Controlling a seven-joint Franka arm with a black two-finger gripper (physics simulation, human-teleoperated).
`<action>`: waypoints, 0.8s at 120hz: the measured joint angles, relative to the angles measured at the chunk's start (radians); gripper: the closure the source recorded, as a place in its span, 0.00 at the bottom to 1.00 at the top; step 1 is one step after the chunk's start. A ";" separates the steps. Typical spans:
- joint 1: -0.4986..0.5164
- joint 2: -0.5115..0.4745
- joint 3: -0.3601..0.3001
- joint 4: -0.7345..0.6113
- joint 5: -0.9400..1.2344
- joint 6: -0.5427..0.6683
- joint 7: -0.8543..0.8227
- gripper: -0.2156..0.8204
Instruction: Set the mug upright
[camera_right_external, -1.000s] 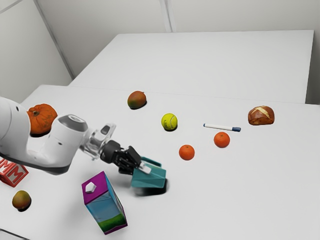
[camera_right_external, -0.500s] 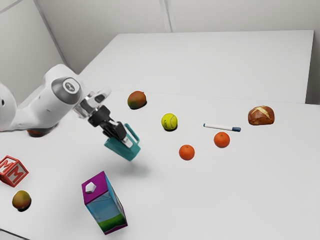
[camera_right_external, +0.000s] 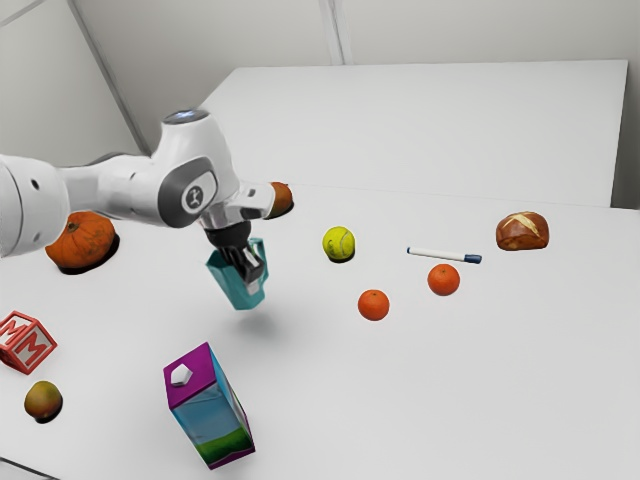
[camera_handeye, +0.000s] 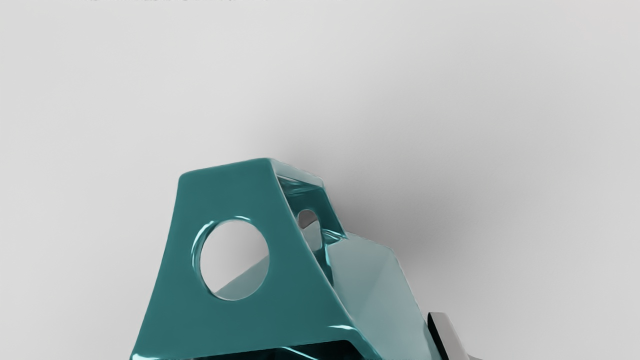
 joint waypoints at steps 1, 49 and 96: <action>-0.002 0.001 0.000 -0.003 0.005 0.005 -0.003 0.95; 0.069 0.050 -0.001 -0.094 0.086 0.194 -0.135 0.95; 0.064 -0.003 -0.003 -0.090 0.064 0.215 -0.189 0.45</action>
